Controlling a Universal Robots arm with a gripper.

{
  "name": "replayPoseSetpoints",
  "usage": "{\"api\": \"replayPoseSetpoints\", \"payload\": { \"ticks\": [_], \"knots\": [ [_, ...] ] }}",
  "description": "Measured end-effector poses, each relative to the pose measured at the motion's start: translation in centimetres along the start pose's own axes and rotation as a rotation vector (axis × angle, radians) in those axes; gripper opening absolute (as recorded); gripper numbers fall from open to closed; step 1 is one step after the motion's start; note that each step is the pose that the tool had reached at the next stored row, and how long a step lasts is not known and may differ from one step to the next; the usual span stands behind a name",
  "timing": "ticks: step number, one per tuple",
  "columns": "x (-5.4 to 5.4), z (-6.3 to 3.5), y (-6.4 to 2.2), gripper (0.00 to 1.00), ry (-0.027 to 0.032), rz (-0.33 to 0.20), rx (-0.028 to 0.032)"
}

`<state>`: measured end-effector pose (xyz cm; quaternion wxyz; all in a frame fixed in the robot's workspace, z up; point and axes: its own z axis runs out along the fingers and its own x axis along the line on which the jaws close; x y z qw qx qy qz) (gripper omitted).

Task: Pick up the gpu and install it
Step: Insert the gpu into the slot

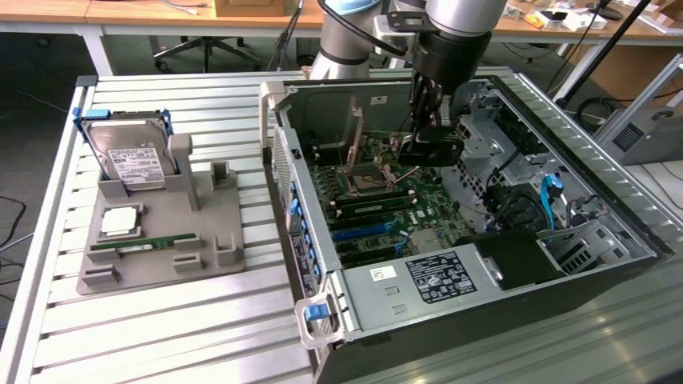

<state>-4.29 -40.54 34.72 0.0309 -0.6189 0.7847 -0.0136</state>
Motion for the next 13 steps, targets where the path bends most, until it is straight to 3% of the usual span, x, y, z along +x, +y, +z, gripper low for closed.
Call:
{"api": "replayPoseSetpoints", "payload": {
  "ticks": [13],
  "knots": [
    [0.00,0.00,0.00,0.27,-0.0022,-0.036,-0.0011]
  ]
}}
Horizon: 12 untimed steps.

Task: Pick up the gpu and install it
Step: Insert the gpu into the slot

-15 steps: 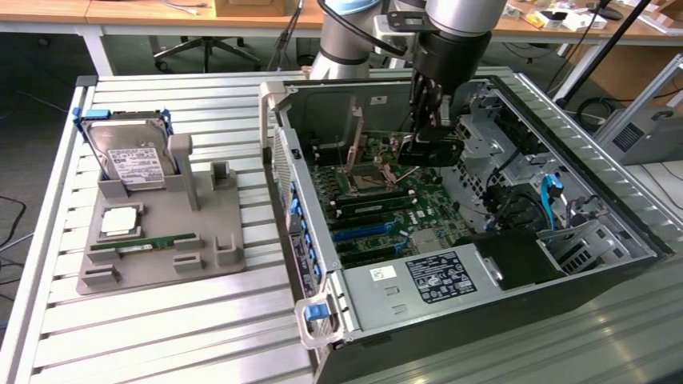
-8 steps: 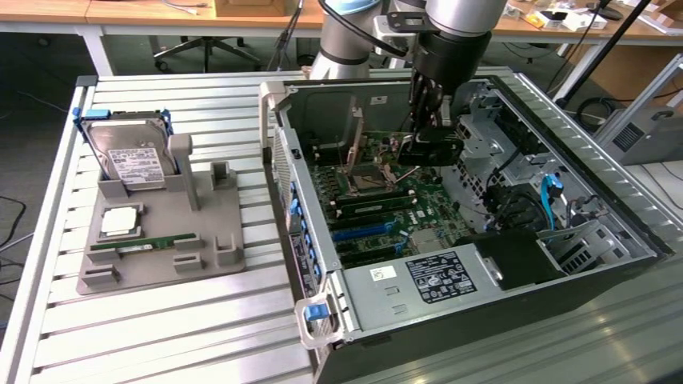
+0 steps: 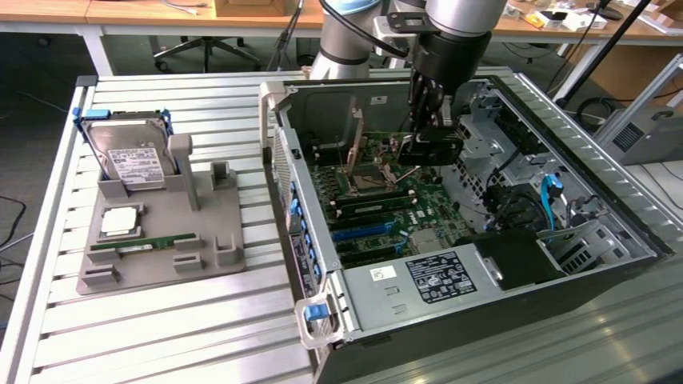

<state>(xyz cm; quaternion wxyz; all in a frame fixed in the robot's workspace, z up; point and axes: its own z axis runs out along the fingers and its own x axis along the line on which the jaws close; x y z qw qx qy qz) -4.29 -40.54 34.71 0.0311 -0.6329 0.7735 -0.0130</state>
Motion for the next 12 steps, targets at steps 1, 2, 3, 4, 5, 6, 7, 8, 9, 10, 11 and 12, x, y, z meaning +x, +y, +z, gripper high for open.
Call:
{"api": "replayPoseSetpoints", "payload": {
  "ticks": [1,2,3,4,5,6,7,8,9,10,11,12],
  "knots": [
    [0.00,0.00,0.00,0.27,-0.0002,-0.003,-0.0001],
    [0.00,0.00,0.00,0.27,-0.0003,-0.006,-0.0002],
    [0.00,0.00,0.00,0.27,-0.0006,-0.009,-0.0003],
    [0.00,0.00,0.00,0.27,-0.0008,-0.012,-0.0004],
    [0.00,0.00,0.00,0.27,-0.0009,-0.016,-0.0005],
    [0.00,0.00,0.00,0.27,-0.0011,-0.018,-0.0006],
    [0.00,0.00,0.00,0.27,-0.0013,-0.020,-0.0006],
    [0.00,0.00,0.00,0.27,-0.0013,-0.022,-0.0007],
    [0.00,0.00,0.00,0.27,-0.0015,-0.024,-0.0008],
    [0.00,0.00,0.00,0.27,-0.0016,-0.027,-0.0008],
    [0.00,0.00,0.00,0.27,-0.0018,-0.029,-0.0009],
    [0.00,0.00,0.00,0.27,-0.0019,-0.031,-0.0009]
  ]
}}
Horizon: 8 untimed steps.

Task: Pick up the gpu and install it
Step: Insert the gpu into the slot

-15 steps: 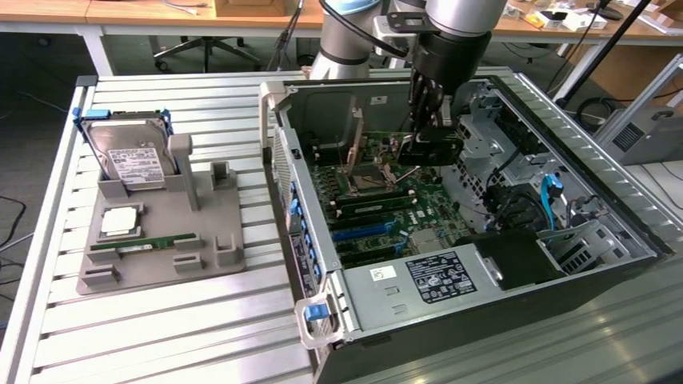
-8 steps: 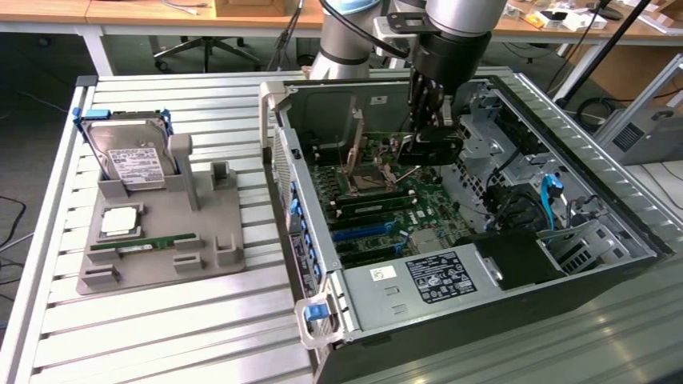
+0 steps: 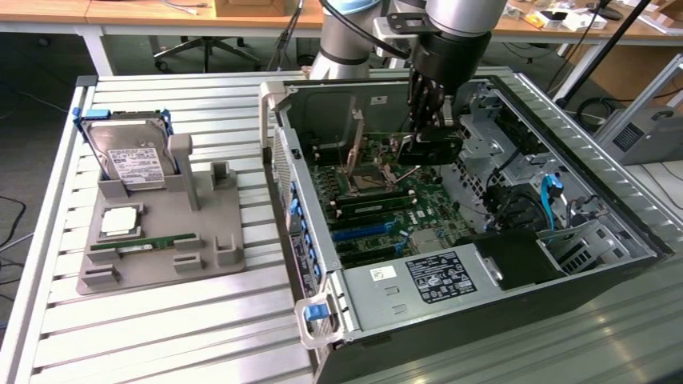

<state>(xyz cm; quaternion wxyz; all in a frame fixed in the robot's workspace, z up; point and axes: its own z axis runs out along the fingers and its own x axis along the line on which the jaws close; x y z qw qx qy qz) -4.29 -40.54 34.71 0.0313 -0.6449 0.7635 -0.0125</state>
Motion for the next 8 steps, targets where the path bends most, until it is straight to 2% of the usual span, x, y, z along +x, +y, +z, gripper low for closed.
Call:
{"api": "replayPoseSetpoints", "payload": {
  "ticks": [8],
  "knots": [
    [0.00,0.00,0.00,0.27,-0.0016,-0.026,-0.0009]
  ]
}}
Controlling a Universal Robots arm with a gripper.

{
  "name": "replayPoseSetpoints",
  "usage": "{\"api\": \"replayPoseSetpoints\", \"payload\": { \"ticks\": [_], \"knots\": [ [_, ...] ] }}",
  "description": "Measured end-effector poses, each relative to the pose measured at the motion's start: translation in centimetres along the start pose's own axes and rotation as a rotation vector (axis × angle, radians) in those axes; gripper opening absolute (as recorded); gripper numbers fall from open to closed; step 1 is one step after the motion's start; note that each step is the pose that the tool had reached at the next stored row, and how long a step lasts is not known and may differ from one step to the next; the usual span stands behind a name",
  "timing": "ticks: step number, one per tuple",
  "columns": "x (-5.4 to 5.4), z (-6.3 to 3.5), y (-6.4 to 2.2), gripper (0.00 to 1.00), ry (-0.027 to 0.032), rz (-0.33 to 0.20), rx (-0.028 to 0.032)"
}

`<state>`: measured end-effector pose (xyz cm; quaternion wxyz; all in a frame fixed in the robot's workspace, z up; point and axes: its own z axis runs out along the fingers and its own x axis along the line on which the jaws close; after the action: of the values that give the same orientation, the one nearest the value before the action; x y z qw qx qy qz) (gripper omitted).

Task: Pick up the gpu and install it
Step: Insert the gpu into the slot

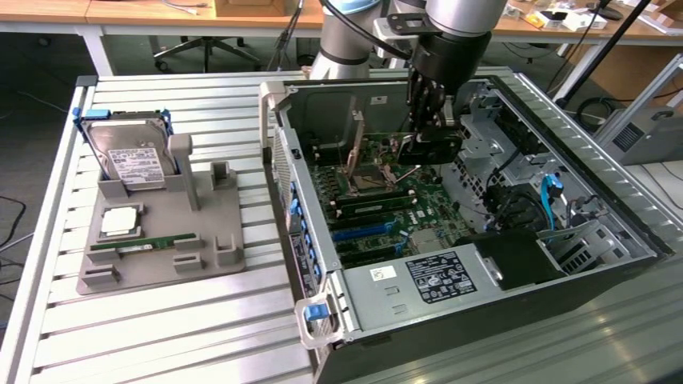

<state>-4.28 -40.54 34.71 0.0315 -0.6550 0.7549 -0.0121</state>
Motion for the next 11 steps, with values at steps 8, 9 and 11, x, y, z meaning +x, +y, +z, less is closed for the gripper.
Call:
{"api": "replayPoseSetpoints", "payload": {
  "ticks": [8,9,11],
  "knots": [
    [0.00,0.00,0.00,0.27,-0.0010,-0.018,-0.0006],
    [0.00,0.00,0.00,0.27,-0.0012,-0.021,-0.0007],
    [0.00,0.00,0.00,0.27,-0.0015,-0.026,-0.0009]
  ]
}}
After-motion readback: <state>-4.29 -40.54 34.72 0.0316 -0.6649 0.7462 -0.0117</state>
